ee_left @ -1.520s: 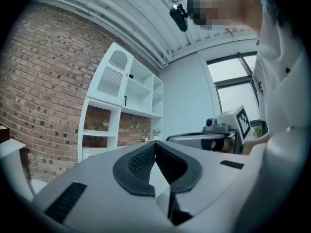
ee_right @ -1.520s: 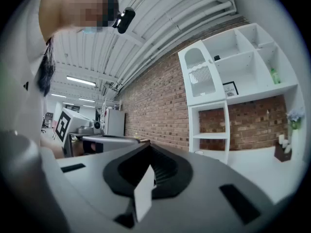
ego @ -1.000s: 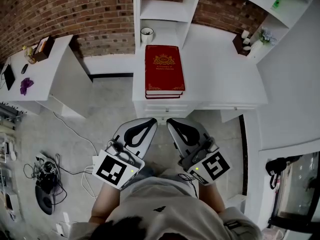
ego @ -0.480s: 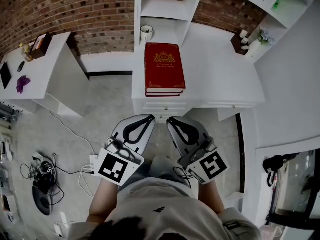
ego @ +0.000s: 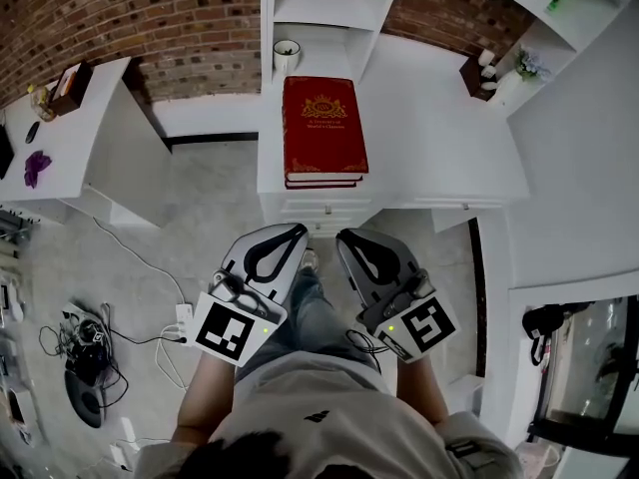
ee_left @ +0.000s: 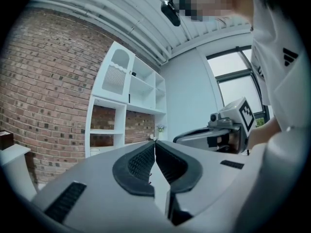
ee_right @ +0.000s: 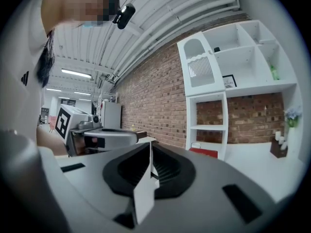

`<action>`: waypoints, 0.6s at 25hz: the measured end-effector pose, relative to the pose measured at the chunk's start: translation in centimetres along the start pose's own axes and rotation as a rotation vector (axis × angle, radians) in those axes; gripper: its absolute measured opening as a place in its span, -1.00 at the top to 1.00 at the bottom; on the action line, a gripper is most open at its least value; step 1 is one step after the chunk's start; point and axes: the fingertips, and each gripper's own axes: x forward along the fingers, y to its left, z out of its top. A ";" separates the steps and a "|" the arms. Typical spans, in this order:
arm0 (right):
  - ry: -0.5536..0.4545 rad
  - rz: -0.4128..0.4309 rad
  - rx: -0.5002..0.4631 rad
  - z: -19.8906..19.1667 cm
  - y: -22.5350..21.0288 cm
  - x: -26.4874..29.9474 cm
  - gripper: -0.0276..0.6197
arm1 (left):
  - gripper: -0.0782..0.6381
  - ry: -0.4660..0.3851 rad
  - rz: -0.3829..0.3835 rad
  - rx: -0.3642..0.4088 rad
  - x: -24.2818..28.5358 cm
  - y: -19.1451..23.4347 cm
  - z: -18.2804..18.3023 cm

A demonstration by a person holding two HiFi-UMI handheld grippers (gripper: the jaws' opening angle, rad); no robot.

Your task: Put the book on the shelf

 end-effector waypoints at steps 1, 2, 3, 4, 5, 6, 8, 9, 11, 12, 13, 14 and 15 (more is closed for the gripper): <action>-0.001 0.001 0.000 0.0 -0.3 0.2 0.87 | 0.74 0.001 0.005 0.000 0.2 0.3 -0.1; -0.003 0.003 -0.002 0.1 -0.6 0.5 0.87 | 0.74 0.002 0.009 -0.001 0.4 0.6 -0.2; -0.006 0.005 -0.003 0.2 -0.9 0.8 0.87 | 0.74 0.002 0.013 -0.006 0.6 0.9 -0.2; -0.009 0.008 -0.005 0.3 -1.3 1.1 0.87 | 0.74 0.004 0.016 -0.011 0.9 1.3 -0.3; -0.011 0.009 -0.005 0.3 -1.6 1.5 0.87 | 0.74 0.007 0.019 -0.014 1.1 1.7 -0.4; -0.012 0.011 -0.005 0.4 -2.0 1.8 0.87 | 0.74 0.010 0.022 -0.014 1.4 2.1 -0.5; -0.010 0.016 -0.002 0.3 -2.7 2.4 0.86 | 0.74 0.017 0.027 -0.007 2.0 2.8 -0.7; -0.009 0.020 0.000 0.2 -3.0 2.8 0.85 | 0.74 0.021 0.029 -0.004 2.4 3.2 -0.7; -0.007 0.028 0.003 0.1 -3.8 3.5 0.82 | 0.74 0.024 0.030 0.000 3.2 3.8 -0.9; -0.008 0.030 0.004 0.1 -4.3 3.9 0.81 | 0.74 0.025 0.030 0.000 3.6 4.1 -0.9; -0.009 0.033 0.004 0.1 -4.7 4.3 0.81 | 0.74 0.026 0.031 -0.001 4.0 4.5 -1.0; -0.010 0.035 0.004 0.1 -5.1 4.8 0.80 | 0.74 0.028 0.033 -0.003 4.3 4.8 -1.1; -0.011 0.037 0.004 0.2 -5.5 5.2 0.80 | 0.74 0.030 0.034 -0.007 4.7 5.2 -1.2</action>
